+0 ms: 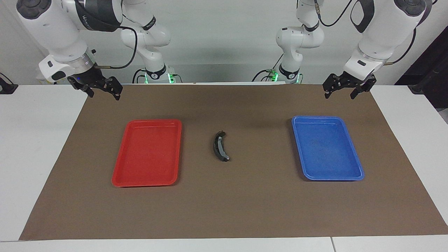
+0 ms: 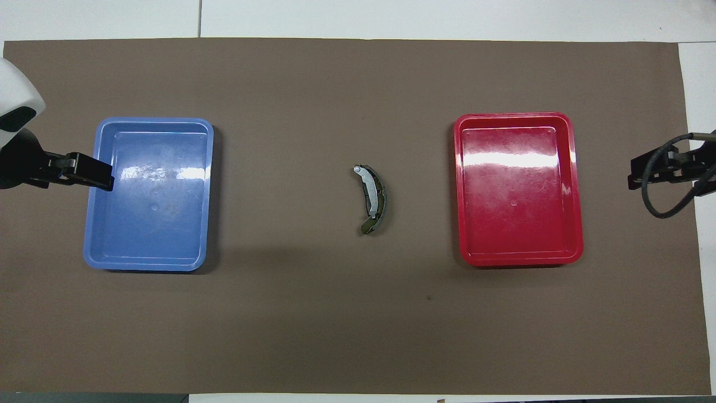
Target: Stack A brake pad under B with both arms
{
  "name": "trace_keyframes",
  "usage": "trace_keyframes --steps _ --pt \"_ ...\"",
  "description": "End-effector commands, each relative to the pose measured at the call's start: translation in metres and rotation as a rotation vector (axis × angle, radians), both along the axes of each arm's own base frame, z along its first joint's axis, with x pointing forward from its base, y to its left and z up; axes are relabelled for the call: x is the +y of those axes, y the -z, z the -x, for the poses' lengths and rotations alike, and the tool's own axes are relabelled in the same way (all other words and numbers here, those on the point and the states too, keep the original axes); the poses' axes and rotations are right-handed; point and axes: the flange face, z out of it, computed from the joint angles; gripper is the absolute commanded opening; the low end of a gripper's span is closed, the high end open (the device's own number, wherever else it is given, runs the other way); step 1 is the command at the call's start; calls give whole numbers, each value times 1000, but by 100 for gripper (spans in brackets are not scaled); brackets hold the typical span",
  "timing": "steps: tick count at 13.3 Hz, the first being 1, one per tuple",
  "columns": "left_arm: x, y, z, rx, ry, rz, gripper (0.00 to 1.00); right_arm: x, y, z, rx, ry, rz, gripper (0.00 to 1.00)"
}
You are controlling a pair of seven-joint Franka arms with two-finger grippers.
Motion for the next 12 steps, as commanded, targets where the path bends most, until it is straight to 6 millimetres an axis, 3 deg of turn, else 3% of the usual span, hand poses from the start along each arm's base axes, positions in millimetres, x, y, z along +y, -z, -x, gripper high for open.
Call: trace_keyframes --steps 1,12 --pt "-1 1 4 -11 13 15 100 -15 -15 -5 -9 -30 -8 100" --pt "-1 1 4 -11 14 16 100 -13 -12 -7 -12 -65 -2 100"
